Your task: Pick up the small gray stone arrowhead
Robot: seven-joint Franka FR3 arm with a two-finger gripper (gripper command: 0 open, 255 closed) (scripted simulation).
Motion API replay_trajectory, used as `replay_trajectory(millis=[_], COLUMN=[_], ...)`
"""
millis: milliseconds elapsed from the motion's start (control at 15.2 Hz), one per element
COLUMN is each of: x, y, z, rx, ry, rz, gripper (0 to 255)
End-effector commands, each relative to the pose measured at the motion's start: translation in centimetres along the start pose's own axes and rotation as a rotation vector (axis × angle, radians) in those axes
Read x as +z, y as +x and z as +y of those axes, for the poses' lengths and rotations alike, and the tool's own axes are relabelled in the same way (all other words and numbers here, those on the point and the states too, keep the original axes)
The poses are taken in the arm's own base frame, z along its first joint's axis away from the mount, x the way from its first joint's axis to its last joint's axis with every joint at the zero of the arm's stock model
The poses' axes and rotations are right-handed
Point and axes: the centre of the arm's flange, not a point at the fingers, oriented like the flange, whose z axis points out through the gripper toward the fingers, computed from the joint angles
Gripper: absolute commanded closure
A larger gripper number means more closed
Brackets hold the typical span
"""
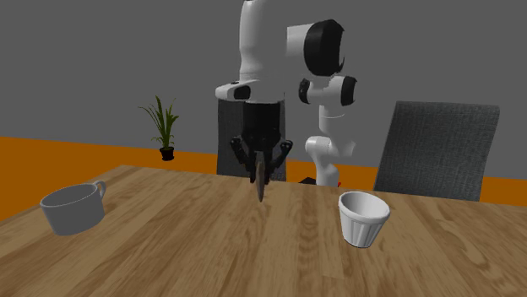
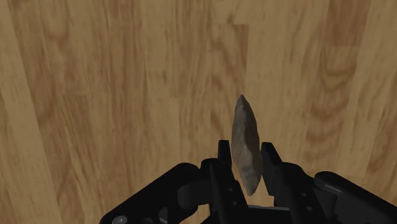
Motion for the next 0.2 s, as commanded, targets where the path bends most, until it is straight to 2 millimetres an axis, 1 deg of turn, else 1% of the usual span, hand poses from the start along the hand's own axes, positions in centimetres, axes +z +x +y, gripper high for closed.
replay_trajectory(millis=[0,132], x=[-1.12,-1.20], y=[0.09,0.10], z=[-0.07,-0.07], rx=[0.000,0.000], ry=[0.000,0.000], rz=[0.000,0.000], gripper=[255,255])
